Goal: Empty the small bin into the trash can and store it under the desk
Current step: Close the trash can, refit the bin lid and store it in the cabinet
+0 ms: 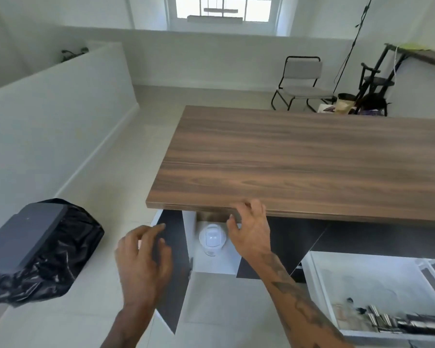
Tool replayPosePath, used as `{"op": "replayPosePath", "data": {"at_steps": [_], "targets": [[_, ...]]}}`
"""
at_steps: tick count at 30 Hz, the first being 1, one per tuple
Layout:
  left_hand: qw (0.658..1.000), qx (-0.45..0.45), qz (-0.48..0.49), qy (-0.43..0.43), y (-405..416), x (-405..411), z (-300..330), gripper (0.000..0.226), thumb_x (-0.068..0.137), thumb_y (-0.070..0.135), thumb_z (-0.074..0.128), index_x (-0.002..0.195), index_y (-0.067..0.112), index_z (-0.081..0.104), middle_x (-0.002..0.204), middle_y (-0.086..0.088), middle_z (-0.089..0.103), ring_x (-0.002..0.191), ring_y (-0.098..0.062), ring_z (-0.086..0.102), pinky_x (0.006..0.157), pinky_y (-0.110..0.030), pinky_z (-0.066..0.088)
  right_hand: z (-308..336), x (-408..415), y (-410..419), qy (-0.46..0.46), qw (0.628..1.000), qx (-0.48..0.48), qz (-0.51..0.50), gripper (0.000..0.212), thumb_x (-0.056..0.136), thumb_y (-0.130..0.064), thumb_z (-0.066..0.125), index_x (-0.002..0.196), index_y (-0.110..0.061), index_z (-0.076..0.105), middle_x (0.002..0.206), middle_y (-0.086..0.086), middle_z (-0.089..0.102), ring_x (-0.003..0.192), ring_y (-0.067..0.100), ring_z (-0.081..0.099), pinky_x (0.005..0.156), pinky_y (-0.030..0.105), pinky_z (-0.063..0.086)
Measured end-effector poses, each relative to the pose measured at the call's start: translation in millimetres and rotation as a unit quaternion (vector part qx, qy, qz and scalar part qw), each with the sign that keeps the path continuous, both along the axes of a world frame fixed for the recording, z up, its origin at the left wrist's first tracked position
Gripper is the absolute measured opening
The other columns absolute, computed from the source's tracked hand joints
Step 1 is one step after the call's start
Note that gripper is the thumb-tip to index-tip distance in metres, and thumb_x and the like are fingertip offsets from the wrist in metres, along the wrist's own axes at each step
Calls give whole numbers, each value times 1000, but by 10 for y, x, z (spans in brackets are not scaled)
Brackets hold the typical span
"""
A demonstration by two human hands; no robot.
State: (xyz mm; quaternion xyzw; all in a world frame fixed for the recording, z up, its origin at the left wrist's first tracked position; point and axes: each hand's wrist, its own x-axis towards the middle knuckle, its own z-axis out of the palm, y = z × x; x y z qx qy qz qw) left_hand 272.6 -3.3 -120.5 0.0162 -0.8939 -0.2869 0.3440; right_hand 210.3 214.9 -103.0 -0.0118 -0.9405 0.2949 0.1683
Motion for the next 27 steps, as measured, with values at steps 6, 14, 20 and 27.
{"op": "replayPosePath", "data": {"at_steps": [6, 14, 20, 27], "targets": [[917, 152, 43, -365, -258, 29, -242, 43, 109, 24, 39, 146, 4, 46, 140, -24, 52, 112, -34, 51, 94, -43, 42, -34, -258, 204, -45, 992, 120, 16, 30, 95, -18, 54, 120, -18, 69, 120, 5, 57, 113, 23, 51, 96, 31, 43], [879, 244, -17, -409, 247, 148, -353, 42, 104, 48, 43, 138, 24, 47, 107, -15, 69, 101, -36, 65, 89, -39, 49, 123, -439, 266, -89, 986, 136, 36, 26, 97, -22, 53, 112, -25, 74, 113, -2, 61, 109, 18, 55, 86, 25, 49], [802, 415, -72, -424, 1057, -121, -308, 55, 91, 53, 65, 125, 11, 53, 115, -12, 65, 112, -31, 61, 93, -41, 50, 133, -506, 242, -84, 987, 138, 20, 23, 96, -23, 54, 103, -28, 75, 107, -6, 63, 105, 16, 57, 79, 25, 49], [629, 640, -117, -426, 1384, -537, -506, 13, 99, -3, 58, 111, 0, 60, 120, -22, 64, 115, -32, 64, 91, -31, 55, 191, -695, 511, -173, 982, 62, 40, 16, 88, -32, 67, 99, -36, 78, 103, -16, 71, 115, 9, 59, 99, 27, 46]]}}
